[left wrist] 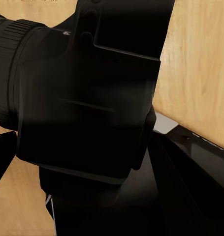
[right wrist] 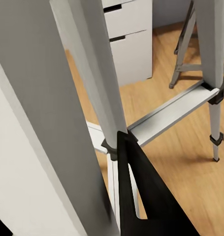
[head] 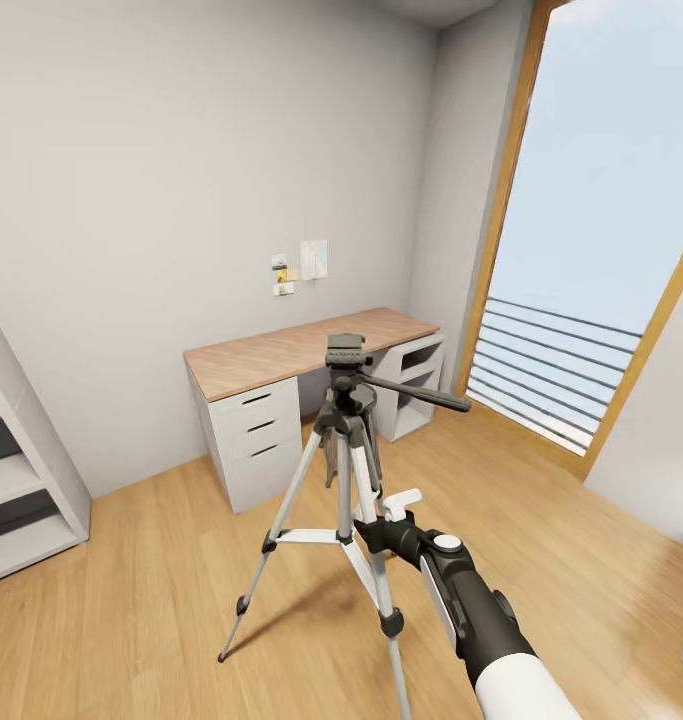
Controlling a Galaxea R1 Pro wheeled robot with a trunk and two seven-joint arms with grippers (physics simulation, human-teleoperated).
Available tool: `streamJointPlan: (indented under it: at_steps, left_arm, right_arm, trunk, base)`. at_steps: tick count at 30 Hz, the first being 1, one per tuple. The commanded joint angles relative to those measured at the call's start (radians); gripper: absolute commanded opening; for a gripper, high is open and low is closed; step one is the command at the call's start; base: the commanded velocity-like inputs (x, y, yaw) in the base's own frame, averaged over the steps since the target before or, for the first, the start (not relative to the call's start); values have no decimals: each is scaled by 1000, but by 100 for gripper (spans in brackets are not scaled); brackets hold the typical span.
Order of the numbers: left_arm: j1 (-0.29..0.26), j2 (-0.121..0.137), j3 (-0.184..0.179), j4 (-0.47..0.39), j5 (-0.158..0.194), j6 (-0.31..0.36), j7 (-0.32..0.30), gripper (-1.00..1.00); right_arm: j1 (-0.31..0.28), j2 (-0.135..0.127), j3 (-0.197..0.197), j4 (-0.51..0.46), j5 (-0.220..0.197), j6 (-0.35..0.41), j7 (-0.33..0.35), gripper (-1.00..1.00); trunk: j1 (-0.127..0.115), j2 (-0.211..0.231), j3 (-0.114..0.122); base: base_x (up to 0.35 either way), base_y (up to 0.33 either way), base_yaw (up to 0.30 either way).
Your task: Attach the digital camera to the camera tripod in the bedroom.
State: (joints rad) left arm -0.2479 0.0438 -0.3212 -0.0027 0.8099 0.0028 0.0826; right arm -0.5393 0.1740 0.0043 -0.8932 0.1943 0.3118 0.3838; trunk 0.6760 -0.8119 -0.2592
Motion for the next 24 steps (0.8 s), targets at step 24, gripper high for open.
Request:
streamJointPlan:
  at_steps: [24]
  left_arm:
    - [-8, 306, -8, -573, -11, 362, 27, -100]
  right_arm:
    - [-1, -6, -6, 12, 7, -50, 5, -100]
  trunk:
    - [0, -1, -1]
  base:
    - [0, 0, 0]
